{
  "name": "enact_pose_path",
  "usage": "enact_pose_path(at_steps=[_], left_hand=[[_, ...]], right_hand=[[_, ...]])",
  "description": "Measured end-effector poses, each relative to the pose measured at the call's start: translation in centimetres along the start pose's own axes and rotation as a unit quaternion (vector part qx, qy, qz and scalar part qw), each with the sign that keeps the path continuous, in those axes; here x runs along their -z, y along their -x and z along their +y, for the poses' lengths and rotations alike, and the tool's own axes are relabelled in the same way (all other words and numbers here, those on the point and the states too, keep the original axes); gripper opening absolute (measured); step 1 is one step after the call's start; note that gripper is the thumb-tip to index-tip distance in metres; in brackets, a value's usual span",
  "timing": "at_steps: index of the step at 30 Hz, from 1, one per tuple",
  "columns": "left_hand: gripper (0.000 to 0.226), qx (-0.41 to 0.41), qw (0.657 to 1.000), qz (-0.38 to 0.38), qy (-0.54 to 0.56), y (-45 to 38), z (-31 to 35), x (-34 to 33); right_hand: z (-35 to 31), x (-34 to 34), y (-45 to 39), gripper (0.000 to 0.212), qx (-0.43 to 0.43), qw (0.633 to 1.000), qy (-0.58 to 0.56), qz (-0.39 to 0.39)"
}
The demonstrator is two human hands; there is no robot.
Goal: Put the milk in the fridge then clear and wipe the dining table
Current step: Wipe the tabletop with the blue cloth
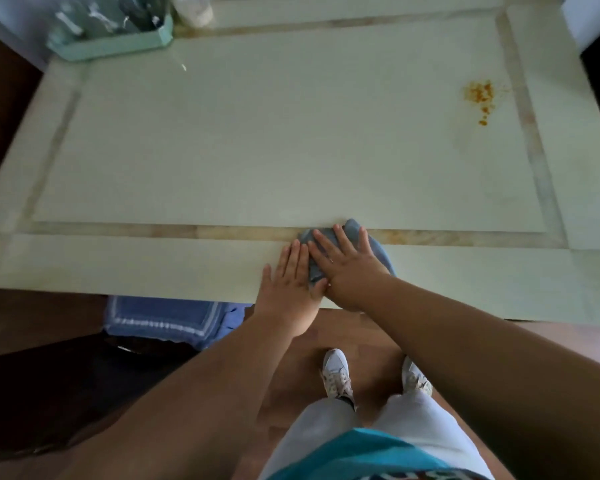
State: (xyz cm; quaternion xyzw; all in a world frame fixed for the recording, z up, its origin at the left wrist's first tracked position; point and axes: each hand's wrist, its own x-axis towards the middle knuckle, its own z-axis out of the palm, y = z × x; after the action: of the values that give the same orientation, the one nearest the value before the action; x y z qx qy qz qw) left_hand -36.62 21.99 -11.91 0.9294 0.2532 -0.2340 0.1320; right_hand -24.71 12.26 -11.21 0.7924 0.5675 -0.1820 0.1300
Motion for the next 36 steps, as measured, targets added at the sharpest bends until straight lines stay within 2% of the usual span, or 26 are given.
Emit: enact_pose_path(at_steps=[6,10,14,18,25,28,32,36], left_hand=[[0.081,-0.015,0.999,-0.034,0.005,1.9,-1.1,0.7],[0.079,-0.034,0.998,-0.050,-0.017,1.7,-2.1,1.3],[0.077,-0.048,0.996,-0.064,-0.025,1.4,-2.3,2.8],[0.069,-0.048,0.997,-0.051,-0.015,0.5,-2.1,4.6],[0.060,-0.055,0.997,-0.037,0.026,-0.5,-0.9,4.9],[0.054,-0.092,0.996,-0.007,-0.018,0.0,0.5,4.4],[0.055,-0.080,0.996,-0.045,-0.022,-0.5,2.5,3.7],[0.042,-0.126,0.991,0.023,-0.024,-1.8,4.4,3.6]], right_hand=[[-1.7,-0.6,2.6,0.081,-0.034,0.998,-0.010,0.060],[-1.4,0.2,3.4,0.084,-0.095,0.992,-0.057,0.055],[-1.1,1.3,3.6,0.072,-0.174,0.967,-0.148,0.112],[-1.8,0.7,3.4,0.073,-0.226,0.940,-0.232,0.108],[-3.5,0.0,2.1,0.094,-0.244,0.925,-0.278,0.085],[-3.4,-0.5,1.6,0.094,-0.235,0.920,-0.305,0.071],[-2.0,-1.4,1.8,0.090,-0.209,0.935,-0.276,0.075],[0.8,-2.0,2.4,0.084,-0.204,0.941,-0.257,0.076]])
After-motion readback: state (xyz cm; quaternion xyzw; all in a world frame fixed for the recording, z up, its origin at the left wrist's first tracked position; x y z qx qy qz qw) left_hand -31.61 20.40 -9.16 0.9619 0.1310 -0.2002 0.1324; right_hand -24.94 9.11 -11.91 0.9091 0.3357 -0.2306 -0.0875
